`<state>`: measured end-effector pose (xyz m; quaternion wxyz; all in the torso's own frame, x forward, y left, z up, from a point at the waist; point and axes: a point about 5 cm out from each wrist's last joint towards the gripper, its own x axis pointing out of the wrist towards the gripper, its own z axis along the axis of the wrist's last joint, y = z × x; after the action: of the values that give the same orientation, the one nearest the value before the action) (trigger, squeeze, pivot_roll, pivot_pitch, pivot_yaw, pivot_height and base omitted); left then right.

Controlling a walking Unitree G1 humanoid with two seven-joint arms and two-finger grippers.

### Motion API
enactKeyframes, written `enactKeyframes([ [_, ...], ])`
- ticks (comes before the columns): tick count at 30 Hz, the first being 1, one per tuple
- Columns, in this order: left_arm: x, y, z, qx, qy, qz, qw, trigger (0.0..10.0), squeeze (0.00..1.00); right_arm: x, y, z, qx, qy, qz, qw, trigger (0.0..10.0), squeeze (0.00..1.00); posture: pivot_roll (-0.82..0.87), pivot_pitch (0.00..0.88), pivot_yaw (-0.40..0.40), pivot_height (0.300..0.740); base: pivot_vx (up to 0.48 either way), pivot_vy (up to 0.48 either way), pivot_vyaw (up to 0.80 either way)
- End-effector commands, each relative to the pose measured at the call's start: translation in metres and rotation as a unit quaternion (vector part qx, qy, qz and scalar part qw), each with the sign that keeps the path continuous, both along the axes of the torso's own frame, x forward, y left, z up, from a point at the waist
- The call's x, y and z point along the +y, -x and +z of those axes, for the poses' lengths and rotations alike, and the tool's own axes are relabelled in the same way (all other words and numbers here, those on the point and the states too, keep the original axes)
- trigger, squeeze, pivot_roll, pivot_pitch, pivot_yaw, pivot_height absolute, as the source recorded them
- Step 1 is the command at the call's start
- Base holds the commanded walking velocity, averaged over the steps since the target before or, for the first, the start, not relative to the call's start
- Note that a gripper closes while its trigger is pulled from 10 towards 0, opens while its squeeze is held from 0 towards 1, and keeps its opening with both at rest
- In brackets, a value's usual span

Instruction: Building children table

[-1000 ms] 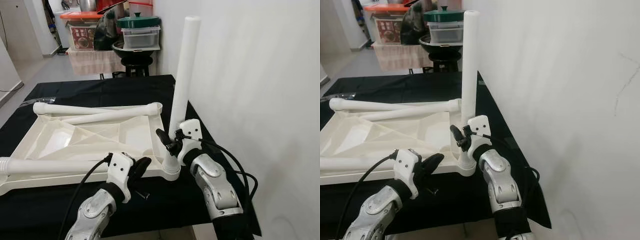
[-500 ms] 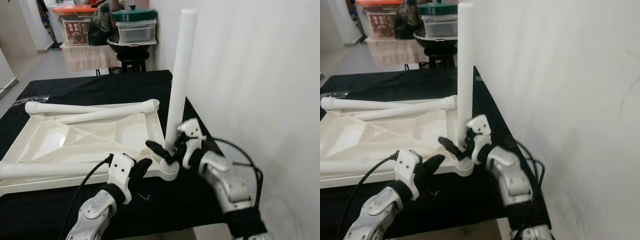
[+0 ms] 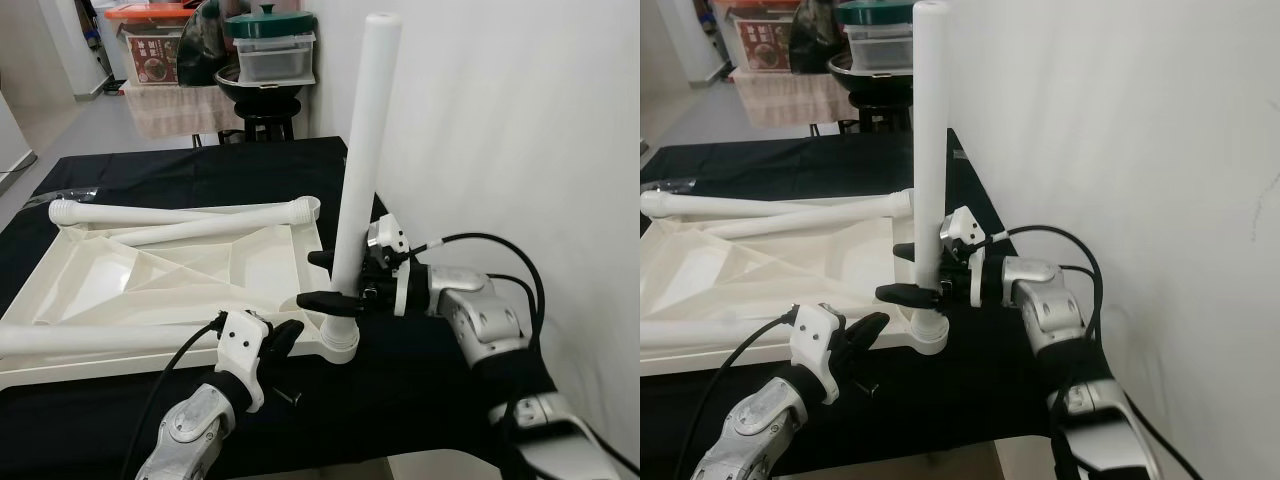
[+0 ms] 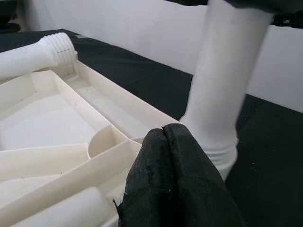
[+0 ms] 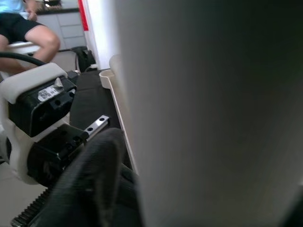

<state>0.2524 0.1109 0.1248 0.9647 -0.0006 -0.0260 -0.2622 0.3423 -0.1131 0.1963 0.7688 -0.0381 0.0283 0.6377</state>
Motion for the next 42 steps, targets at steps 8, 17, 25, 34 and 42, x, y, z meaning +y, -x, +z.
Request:
enactKeyframes([
  [8, -0.001, 0.004, -0.001, 0.006, 0.000, -0.004, 1.000, 10.0, 0.00, -0.002, 0.005, -0.009, -0.002, -0.023, -0.015, 1.000, 0.0, 0.00, 0.02, 0.000, -0.038, 0.740, 0.000, 0.000, 0.00],
  [17, 0.002, 0.004, 0.000, 0.004, -0.003, -0.001, 1.000, 10.0, 0.00, 0.037, 0.033, -0.062, 0.071, -0.018, -0.418, 0.906, 0.0, 0.00, 0.00, 0.000, -0.020, 0.740, 0.000, 0.000, 0.00],
  [25, 0.003, 0.002, -0.003, 0.008, -0.006, -0.002, 1.000, 10.0, 0.00, 0.037, 0.022, -0.060, 0.045, -0.001, -0.409, 0.911, 10.0, 0.00, 0.00, 0.000, -0.024, 0.740, 0.000, 0.000, 0.00],
  [34, 0.002, 0.001, -0.004, 0.007, -0.007, 0.007, 1.000, 10.0, 0.00, 0.053, 0.026, -0.038, 0.026, -0.046, -0.256, 0.965, 10.0, 0.92, 0.01, 0.000, -0.027, 0.740, 0.000, 0.000, 0.00],
  [42, 0.001, 0.002, -0.007, 0.010, -0.006, 0.005, 1.000, 10.0, 0.00, 0.030, 0.010, -0.020, -0.028, -0.009, -0.105, 0.994, 10.0, 0.00, 0.01, 0.000, -0.027, 0.740, 0.000, 0.000, 0.00],
])
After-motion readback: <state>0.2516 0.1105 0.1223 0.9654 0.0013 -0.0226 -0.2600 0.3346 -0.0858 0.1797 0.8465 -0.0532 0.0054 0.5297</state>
